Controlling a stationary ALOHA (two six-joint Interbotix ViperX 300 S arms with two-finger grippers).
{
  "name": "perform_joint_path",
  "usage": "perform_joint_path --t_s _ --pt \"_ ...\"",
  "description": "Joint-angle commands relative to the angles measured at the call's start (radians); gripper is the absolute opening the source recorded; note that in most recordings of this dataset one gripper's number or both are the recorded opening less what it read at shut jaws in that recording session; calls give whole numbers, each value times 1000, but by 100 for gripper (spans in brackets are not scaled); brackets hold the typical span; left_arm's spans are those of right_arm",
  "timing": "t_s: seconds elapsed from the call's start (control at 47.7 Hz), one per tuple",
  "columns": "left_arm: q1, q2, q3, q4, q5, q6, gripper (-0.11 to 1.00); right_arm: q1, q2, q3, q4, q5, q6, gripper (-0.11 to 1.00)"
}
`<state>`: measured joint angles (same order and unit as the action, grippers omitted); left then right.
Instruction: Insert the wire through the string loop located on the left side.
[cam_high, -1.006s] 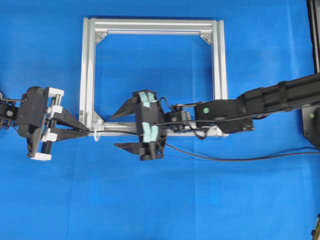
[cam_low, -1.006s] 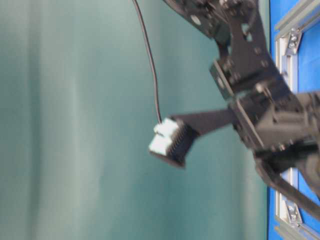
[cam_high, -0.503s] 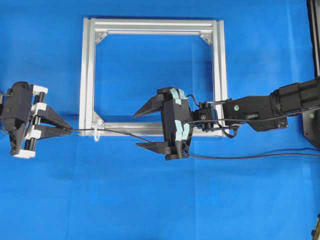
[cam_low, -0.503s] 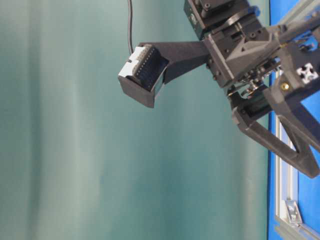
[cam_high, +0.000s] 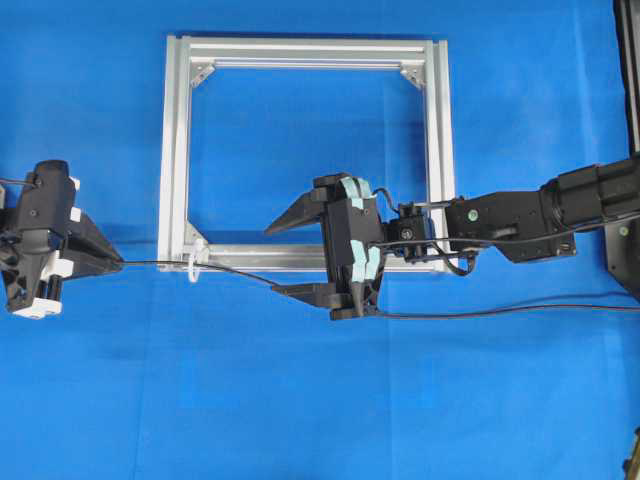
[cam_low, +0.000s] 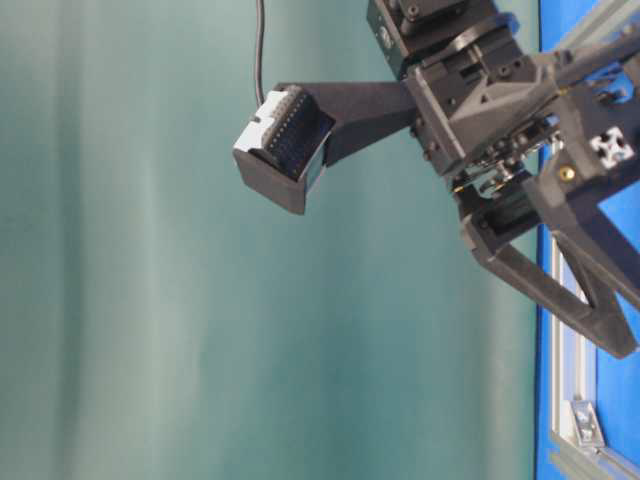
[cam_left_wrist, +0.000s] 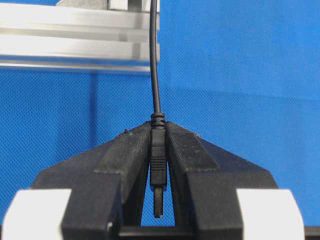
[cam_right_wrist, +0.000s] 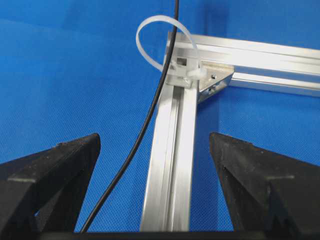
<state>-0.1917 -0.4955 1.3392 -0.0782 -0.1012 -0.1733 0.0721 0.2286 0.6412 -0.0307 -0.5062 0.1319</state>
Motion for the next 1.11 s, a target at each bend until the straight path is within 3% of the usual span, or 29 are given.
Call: perform_joint_path --t_s 0.0,0.587,0.649,0.838,0.88,1.089 --pt "-2 -17 -9 0 9 0 8 2 -32 -9 -2 -15 -2 90" --pt "-2 -2 -15 2 28 0 8 2 -32 -9 -3 -23 -5 90" --pt "-2 -3 -14 2 29 -2 18 2 -34 -9 -3 -23 -5 90" --pt "-2 -18 -8 3 63 9 75 2 -32 -9 -3 -23 -5 90" --pt "-2 -23 -8 3 66 9 83 2 -32 -9 -3 -23 -5 90" --pt "-2 -71 -12 3 64 3 78 2 -34 -12 -3 -23 -5 90"
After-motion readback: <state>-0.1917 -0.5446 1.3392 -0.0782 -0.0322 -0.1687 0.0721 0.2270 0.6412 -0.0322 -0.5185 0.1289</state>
